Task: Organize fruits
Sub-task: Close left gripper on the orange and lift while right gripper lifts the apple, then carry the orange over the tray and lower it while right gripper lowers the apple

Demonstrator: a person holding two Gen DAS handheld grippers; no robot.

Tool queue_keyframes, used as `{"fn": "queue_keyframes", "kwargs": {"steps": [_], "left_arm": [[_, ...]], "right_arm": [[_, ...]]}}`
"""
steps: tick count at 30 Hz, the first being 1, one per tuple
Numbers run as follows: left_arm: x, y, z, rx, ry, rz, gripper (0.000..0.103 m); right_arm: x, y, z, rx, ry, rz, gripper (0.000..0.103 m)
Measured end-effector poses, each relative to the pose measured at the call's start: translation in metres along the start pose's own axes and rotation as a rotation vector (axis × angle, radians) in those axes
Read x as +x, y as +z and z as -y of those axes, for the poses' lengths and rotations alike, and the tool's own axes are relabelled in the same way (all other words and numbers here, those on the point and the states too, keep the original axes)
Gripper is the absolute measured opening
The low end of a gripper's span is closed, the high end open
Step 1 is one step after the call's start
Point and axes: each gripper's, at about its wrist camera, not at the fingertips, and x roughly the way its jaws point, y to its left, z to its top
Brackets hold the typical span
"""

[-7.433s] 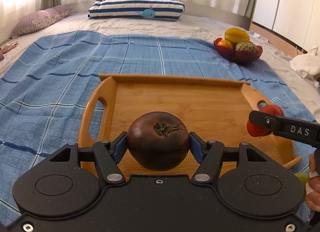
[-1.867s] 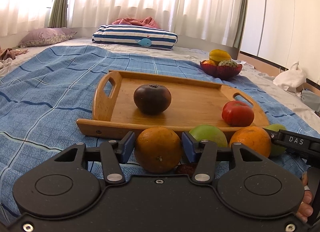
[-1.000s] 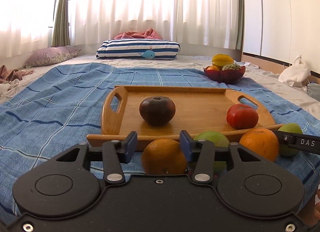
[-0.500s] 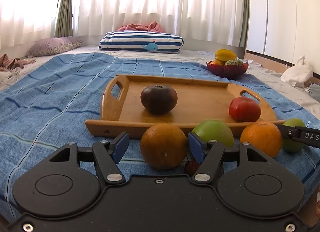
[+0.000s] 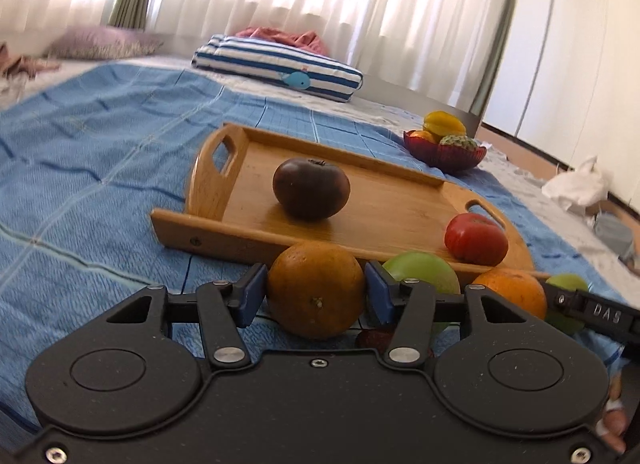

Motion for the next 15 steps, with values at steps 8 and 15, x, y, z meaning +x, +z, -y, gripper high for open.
{"fn": "queue_keyframes", "kwargs": {"steps": [8,15], "left_arm": [[-0.002,0.002,0.002,0.006,0.028,-0.008,0.05],[-0.011,0.017,0.008,0.057,0.067,0.048,0.05]], "right_arm": [[0.0,0.0,-0.003,-0.013,0.005,-0.003,0.065],[-0.005,0.006,-0.005,-0.034,0.014,0.017,0.065]]}}
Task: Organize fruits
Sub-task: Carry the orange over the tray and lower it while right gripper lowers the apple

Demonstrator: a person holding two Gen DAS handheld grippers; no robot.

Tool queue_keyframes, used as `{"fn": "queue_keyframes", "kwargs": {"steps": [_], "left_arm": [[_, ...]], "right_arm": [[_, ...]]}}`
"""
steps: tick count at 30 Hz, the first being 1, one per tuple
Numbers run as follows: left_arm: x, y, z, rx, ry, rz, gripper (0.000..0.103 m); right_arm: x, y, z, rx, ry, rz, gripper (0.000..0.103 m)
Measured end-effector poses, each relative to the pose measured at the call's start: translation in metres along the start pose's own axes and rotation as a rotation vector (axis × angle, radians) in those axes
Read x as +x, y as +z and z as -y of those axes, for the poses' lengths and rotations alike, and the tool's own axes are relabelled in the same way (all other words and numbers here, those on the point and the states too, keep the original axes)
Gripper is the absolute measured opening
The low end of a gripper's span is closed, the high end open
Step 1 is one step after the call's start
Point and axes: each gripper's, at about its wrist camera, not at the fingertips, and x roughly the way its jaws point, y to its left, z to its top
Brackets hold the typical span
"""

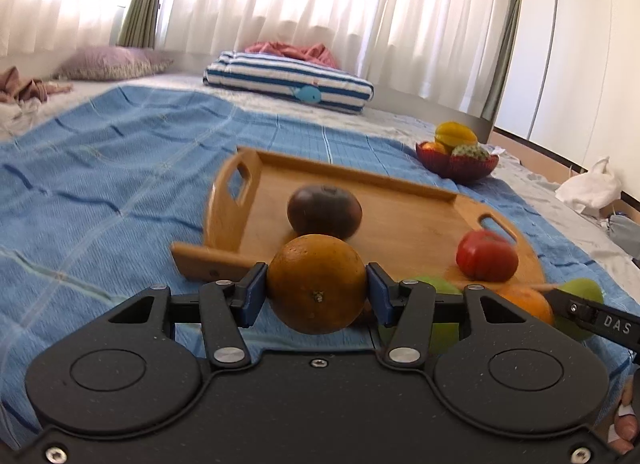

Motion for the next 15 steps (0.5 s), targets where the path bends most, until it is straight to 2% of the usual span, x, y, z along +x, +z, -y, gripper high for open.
{"fn": "queue_keyframes", "kwargs": {"steps": [7,15], "left_arm": [[0.004,0.031,0.004,0.068,0.052,0.006,0.05],[0.016,0.066,0.004,0.076,0.068,0.018,0.05]], "right_arm": [[0.001,0.016,-0.003,-0.013,0.04,0.033,0.065],[0.015,0.044,-0.007,-0.008,0.078,0.064,0.065]]}}
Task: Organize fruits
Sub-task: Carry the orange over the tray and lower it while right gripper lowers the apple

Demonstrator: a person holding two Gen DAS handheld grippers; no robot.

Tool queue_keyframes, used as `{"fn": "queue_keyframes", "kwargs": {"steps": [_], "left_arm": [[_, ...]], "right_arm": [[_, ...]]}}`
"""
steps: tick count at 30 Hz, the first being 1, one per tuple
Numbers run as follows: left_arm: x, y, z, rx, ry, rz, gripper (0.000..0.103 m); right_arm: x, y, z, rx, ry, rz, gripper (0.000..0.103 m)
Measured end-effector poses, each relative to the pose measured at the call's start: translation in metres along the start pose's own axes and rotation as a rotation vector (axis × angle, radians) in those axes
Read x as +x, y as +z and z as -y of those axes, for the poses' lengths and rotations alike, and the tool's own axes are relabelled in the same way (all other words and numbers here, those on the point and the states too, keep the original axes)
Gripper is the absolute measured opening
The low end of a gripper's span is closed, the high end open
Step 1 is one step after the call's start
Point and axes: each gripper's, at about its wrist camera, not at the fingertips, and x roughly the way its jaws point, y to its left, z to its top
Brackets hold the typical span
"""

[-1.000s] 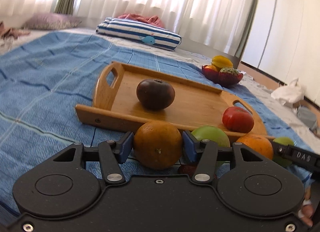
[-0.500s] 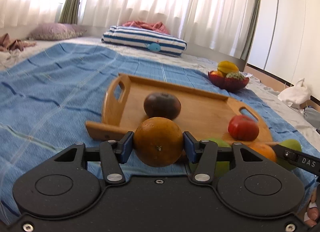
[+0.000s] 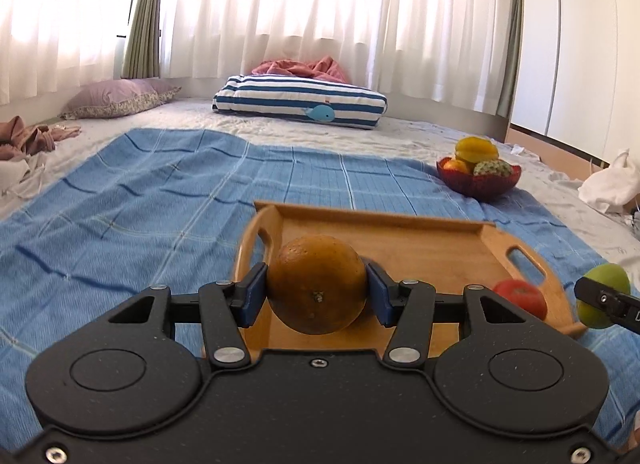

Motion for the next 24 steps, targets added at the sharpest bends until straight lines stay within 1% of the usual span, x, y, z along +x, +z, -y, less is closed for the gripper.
{"fn": "queue_keyframes", "kwargs": {"steps": [4,6,9,14,19,24], "left_arm": [[0.008,0.019,-0.004,-0.017,-0.004,0.022,0.05],[0.013,0.027,-0.006,-0.023,-0.003,0.029,0.05],[0.025,0.039,-0.007,-0.024,-0.008,0.02,0.05],[0.058,0.059,-0.008,-0.048,-0.055,-0.047,0.05],[0.095,0.064,-0.008,-0.057,-0.055,-0.112,0.05],[0.124,0.062,-0.007,-0.029,-0.042,-0.162,0.05]], "right_arm": [[0.012,0.02,0.0,-0.007,0.034,0.003,0.065],[0.02,0.029,0.0,-0.004,0.04,-0.009,0.065],[0.035,0.041,0.002,-0.001,0.055,-0.04,0.065],[0.073,0.053,0.002,-0.024,0.073,-0.126,0.065],[0.111,0.055,-0.003,-0.021,0.108,-0.219,0.065],[0.14,0.053,-0.012,-0.066,0.095,-0.285,0.065]]}}
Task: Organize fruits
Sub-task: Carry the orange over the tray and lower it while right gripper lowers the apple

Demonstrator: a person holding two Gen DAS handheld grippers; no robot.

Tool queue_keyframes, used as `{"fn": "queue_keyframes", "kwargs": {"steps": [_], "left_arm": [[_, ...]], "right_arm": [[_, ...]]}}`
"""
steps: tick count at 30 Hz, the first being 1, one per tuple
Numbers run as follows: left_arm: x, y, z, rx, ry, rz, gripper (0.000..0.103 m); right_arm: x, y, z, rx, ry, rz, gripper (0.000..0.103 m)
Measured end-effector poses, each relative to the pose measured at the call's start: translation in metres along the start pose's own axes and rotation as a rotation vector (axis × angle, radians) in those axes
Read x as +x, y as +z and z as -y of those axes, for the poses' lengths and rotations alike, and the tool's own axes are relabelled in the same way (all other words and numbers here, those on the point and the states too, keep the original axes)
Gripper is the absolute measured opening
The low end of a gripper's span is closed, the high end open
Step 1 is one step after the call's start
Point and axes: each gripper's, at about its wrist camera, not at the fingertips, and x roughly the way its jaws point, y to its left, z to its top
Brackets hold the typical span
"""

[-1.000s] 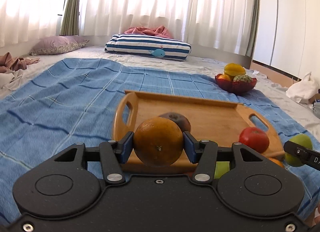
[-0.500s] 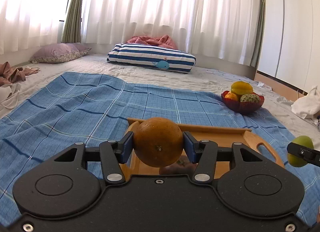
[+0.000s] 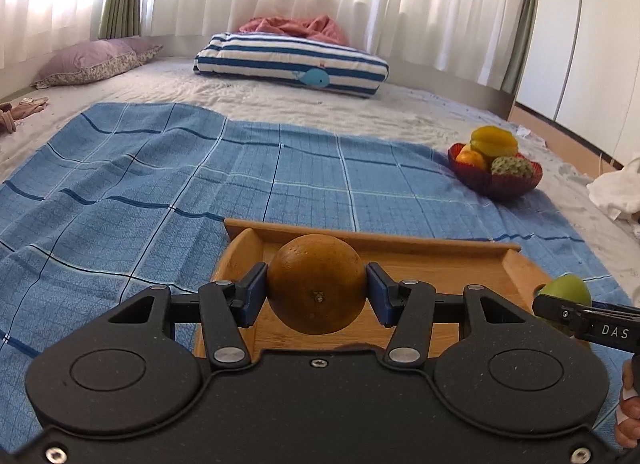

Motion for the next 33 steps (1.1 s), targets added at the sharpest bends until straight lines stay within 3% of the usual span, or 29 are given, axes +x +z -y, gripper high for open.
{"fn": "queue_keyframes", "kwargs": {"steps": [7,16,33], "left_arm": [[0.034,-0.001,-0.003,0.0,0.005,-0.1,0.05],[0.048,-0.006,0.004,0.038,0.018,-0.146,0.05],[0.054,-0.012,0.005,0.063,0.034,-0.166,0.05]], "right_arm": [[0.026,0.011,-0.004,-0.013,-0.015,-0.093,0.065],[0.037,0.014,-0.01,-0.043,-0.044,-0.156,0.065],[0.038,0.012,-0.01,-0.049,-0.05,-0.163,0.065]]}}
